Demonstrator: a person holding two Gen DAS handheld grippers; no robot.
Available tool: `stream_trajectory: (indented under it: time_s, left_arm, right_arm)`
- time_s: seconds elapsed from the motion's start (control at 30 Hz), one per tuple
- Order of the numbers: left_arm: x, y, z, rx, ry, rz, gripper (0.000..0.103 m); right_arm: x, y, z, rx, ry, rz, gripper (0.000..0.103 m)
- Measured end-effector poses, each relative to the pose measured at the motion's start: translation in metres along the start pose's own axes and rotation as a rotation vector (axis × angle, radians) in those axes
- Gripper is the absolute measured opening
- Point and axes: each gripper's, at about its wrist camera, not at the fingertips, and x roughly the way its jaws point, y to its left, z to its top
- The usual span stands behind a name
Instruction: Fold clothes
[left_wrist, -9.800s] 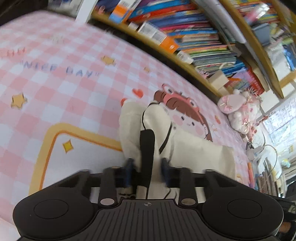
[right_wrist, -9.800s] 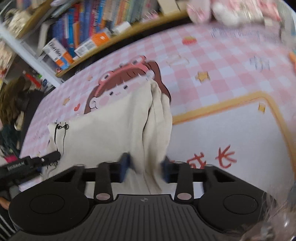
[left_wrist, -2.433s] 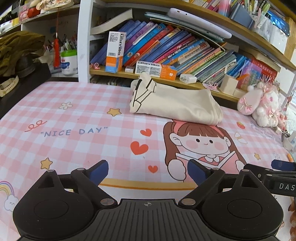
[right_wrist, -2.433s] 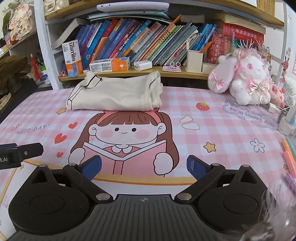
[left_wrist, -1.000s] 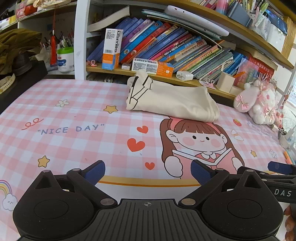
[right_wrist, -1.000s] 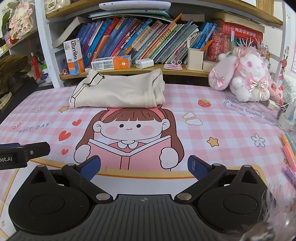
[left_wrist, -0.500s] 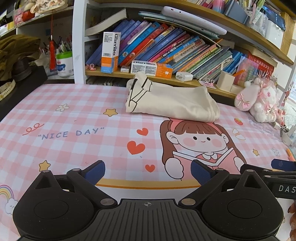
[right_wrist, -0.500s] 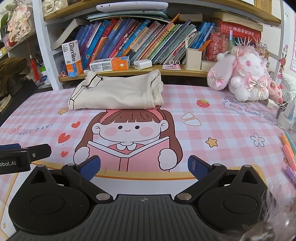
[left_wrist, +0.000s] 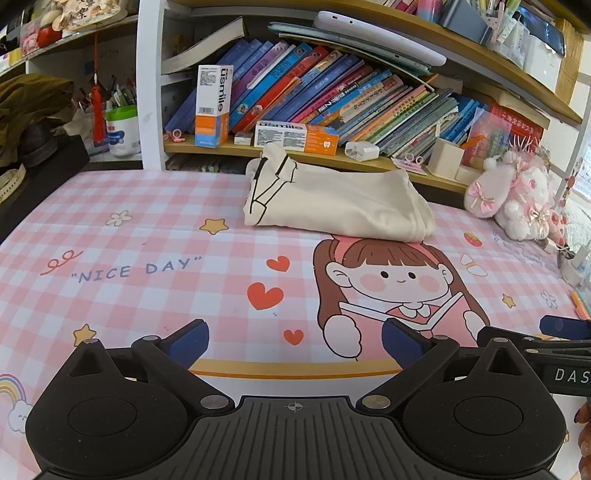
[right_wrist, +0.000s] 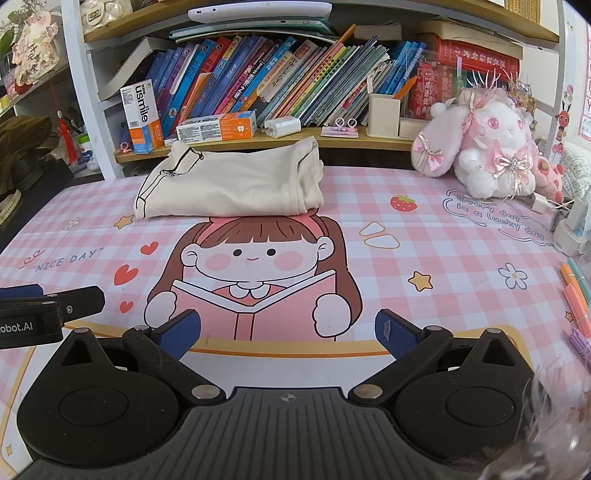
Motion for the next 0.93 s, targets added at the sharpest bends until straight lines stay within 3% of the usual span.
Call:
stream_trajectory:
  time_s: [0.93]
  left_arm:
    - [0.0015,0.0070,-0.0014,-0.037,-0.001,-0.009,0.103]
  right_arm:
    - [0.0060,-0.0013,-0.0020,0.012,0.021,0.005,0.102]
